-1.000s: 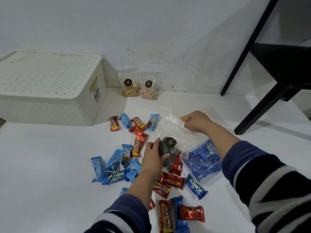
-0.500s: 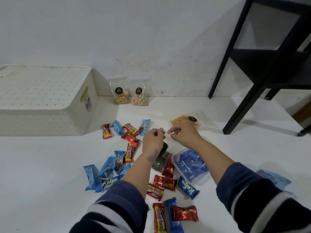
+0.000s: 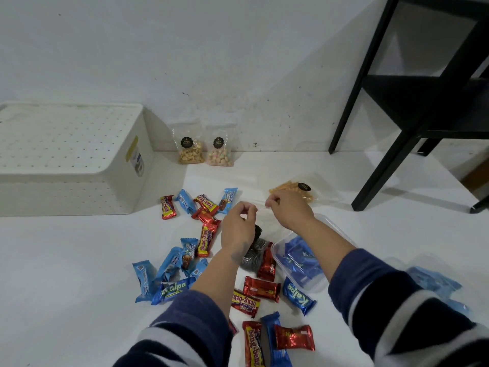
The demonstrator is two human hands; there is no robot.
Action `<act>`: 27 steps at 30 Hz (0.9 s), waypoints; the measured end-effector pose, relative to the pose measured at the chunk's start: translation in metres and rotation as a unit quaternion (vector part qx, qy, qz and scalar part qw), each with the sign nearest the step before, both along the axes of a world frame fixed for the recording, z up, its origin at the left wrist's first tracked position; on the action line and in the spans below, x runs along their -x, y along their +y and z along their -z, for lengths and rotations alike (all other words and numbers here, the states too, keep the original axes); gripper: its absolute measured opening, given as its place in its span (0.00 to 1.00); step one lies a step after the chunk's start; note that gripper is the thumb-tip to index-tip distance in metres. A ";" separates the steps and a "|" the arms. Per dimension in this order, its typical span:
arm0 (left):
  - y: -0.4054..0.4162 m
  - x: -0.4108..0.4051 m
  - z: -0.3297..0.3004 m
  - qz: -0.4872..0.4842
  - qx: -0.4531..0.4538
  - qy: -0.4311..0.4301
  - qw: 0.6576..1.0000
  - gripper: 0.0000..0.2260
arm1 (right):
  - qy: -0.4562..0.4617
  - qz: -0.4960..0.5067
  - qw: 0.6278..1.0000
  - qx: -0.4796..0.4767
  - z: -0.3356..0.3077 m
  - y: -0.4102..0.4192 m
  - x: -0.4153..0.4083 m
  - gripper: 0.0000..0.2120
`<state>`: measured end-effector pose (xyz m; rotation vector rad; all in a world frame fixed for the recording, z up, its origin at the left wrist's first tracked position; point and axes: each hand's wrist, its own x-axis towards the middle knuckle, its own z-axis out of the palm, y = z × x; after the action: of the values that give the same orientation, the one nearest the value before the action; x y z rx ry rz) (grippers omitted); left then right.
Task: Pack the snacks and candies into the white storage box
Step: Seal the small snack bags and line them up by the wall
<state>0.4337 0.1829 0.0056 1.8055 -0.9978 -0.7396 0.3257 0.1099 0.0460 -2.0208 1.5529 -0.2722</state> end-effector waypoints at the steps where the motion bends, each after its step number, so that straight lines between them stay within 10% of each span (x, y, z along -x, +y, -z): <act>1: 0.004 -0.004 0.009 0.009 0.000 -0.064 0.998 0.04 | -0.012 -0.003 1.000 -0.003 0.001 -0.002 -0.001 0.09; 7: 0.030 -0.019 0.048 0.119 -0.128 -0.146 0.974 0.31 | -0.110 0.011 0.993 -0.036 0.011 -0.006 0.003 0.05; 27: -0.121 -0.077 -0.009 0.083 0.019 -0.191 0.978 0.33 | -0.129 -0.025 0.979 0.156 -0.058 -0.157 -0.060 0.18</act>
<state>0.5107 0.0618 0.0143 1.8865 -1.4185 -0.4726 0.3862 -0.0467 0.1037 -2.1513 1.3619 -0.7677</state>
